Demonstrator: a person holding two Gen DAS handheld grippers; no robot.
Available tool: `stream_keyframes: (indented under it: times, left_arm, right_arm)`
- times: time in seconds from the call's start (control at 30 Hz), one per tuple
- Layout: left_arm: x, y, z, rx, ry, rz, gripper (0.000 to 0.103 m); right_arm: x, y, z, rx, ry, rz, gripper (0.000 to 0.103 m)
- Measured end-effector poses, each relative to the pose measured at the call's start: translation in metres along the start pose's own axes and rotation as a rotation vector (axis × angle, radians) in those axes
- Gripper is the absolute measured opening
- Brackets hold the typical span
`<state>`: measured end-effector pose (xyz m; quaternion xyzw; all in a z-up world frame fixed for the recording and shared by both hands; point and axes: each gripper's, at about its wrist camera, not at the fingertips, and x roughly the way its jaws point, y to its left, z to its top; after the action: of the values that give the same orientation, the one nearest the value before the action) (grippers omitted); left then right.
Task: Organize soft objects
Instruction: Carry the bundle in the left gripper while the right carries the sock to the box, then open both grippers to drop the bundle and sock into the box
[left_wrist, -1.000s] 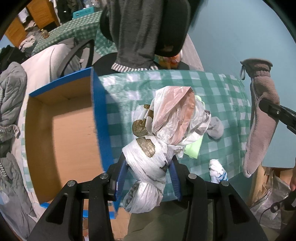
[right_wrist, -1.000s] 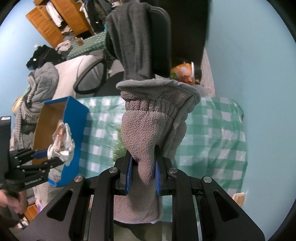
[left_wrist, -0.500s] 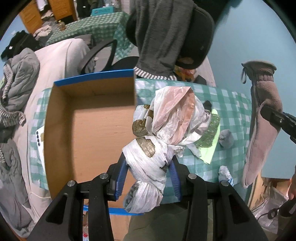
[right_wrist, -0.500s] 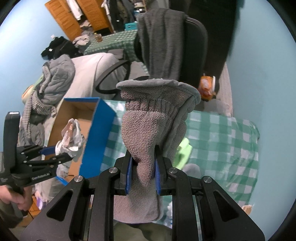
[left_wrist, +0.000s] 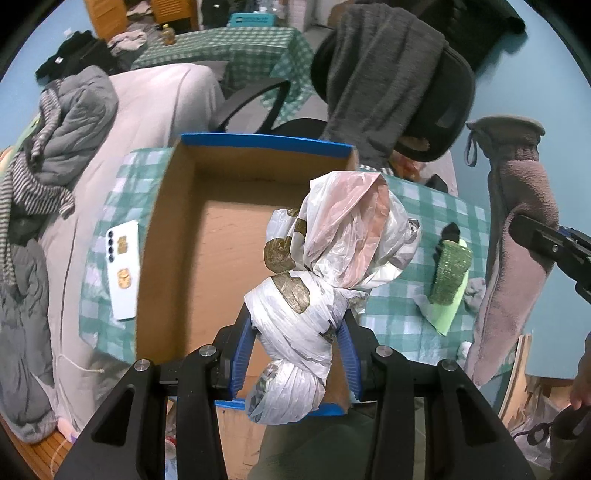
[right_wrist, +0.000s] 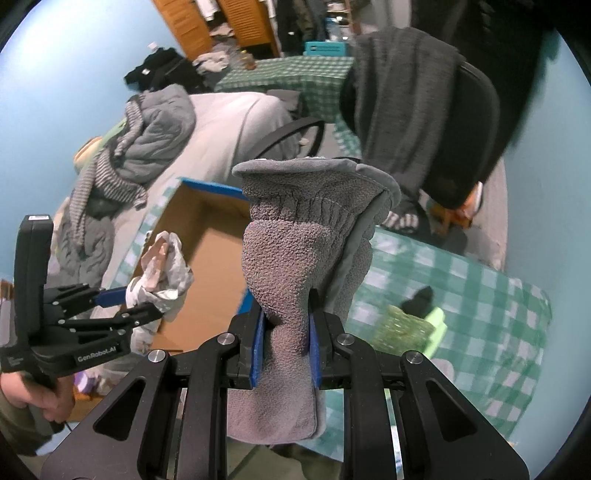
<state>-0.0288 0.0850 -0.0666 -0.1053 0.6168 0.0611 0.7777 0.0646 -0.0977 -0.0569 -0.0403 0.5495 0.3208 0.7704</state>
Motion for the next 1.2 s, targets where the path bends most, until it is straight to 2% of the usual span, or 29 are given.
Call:
stream_keyframes:
  times: [0.3,0.53,0.93,1.2]
  left_arm:
    - [0.003,0.044,-0.008,-0.076,0.002,0.025,0.043]
    - [0.009,0.067,-0.009,-0.099,0.009,0.036,0.043]
    - [0.028,0.082,-0.001,-0.129,0.030,0.005,0.043]
    - [0.049,0.088,0.007,-0.147,0.059,0.025,0.044]
  right_arm:
    - [0.028,0.037,0.012,-0.061,0.035,0.040,0.018]
    - [0.052,0.063,0.021,-0.090,0.064,0.060,0.018]
    - [0.091,0.096,0.030,-0.108,0.122,0.081,0.018]
    - [0.125,0.104,0.034,-0.105,0.170,0.089,0.018]
